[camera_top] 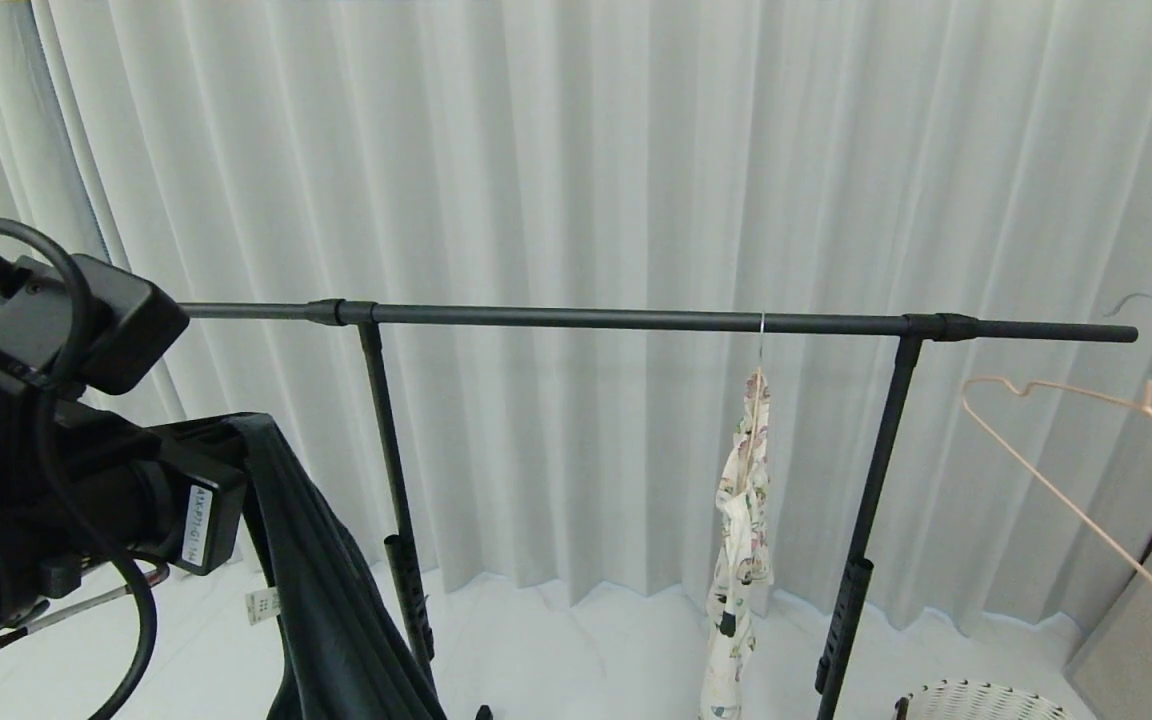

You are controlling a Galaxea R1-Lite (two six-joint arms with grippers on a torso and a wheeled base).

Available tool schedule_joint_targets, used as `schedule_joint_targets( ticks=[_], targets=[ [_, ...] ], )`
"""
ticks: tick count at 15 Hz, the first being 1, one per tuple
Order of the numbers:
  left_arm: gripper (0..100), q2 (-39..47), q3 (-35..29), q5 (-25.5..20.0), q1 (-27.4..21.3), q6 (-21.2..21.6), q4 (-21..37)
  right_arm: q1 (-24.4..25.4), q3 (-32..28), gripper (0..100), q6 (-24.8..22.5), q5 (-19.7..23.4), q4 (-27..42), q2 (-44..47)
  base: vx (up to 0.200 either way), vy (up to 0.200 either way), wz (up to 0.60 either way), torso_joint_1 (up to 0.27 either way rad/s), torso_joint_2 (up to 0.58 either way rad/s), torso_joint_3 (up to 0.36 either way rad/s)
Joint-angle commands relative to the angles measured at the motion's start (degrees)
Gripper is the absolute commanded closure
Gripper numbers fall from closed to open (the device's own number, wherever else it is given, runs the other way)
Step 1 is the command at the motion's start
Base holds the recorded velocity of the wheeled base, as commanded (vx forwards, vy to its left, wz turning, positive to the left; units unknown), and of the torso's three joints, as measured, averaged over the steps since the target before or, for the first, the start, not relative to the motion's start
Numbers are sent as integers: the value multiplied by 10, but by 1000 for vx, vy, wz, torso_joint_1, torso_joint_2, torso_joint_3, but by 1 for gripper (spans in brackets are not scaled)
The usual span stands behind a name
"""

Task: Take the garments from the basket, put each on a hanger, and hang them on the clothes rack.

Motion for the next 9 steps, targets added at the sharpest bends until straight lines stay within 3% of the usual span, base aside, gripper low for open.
schedule_joint_targets(
  ticks=[1, 4, 7, 9],
  targets=[
    [100, 1, 0, 0, 0, 0, 0, 8, -4, 100, 7, 24, -1, -1, -200, 0, 0, -2, 2, 2],
    [100, 2, 1, 0, 0, 0, 0, 45, -12, 100, 16, 88, -3, -17, -200, 0, 0, 4, 5, 1],
    [100, 3, 7, 0, 0, -1, 0, 112, -12, 100, 38, 158, -32, -26, -200, 0, 0, 4, -1, 2],
    [100, 1, 22, 0, -2, 0, 0, 184, -6, 100, 59, 194, -60, -24, 0, 0, 0, 0, 0, 0]
  ],
)
